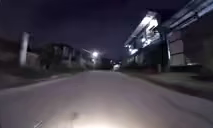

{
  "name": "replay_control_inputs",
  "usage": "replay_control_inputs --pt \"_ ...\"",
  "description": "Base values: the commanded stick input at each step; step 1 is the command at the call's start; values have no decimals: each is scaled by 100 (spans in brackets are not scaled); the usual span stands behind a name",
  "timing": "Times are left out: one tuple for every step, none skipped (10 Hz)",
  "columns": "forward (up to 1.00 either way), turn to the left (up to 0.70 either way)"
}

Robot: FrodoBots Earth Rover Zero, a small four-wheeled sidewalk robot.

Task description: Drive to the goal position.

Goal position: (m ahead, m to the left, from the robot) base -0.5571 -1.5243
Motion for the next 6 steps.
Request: replay_control_inputs --pt "100 0" --pt "100 0" --pt "100 0" --pt "100 0" --pt "100 0" --pt "100 0"
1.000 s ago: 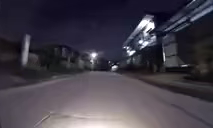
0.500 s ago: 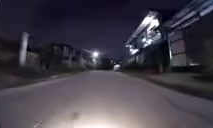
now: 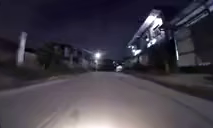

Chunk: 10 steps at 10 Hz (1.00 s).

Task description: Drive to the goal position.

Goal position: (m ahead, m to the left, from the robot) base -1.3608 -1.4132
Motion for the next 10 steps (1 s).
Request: replay_control_inputs --pt "100 0" --pt "100 0" --pt "100 -2" --pt "100 -8" --pt "100 -23" --pt "100 -38" --pt "100 -40" --pt "100 -40" --pt "100 -40" --pt "100 -37"
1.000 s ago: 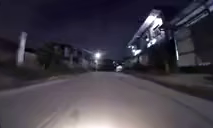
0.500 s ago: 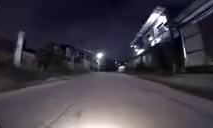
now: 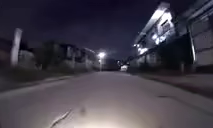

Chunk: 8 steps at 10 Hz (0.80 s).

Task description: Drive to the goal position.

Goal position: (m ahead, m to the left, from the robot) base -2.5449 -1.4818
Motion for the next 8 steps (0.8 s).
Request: replay_control_inputs --pt "100 -21" --pt "100 -4" --pt "100 0" --pt "100 0" --pt "100 0" --pt "100 0" --pt "100 0" --pt "100 0"
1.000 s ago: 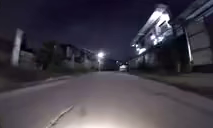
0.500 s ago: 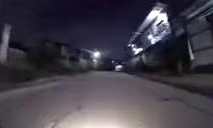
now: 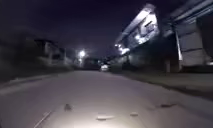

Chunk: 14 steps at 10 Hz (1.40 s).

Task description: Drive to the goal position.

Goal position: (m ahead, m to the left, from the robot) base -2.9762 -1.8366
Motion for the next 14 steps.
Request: replay_control_inputs --pt "100 0" --pt "100 0" --pt "100 0" --pt "100 0" --pt "100 0" --pt "100 0" --pt "100 0" --pt "100 0" --pt "100 0" --pt "100 0" --pt "100 0" --pt "100 0" --pt "100 0" --pt "100 0"
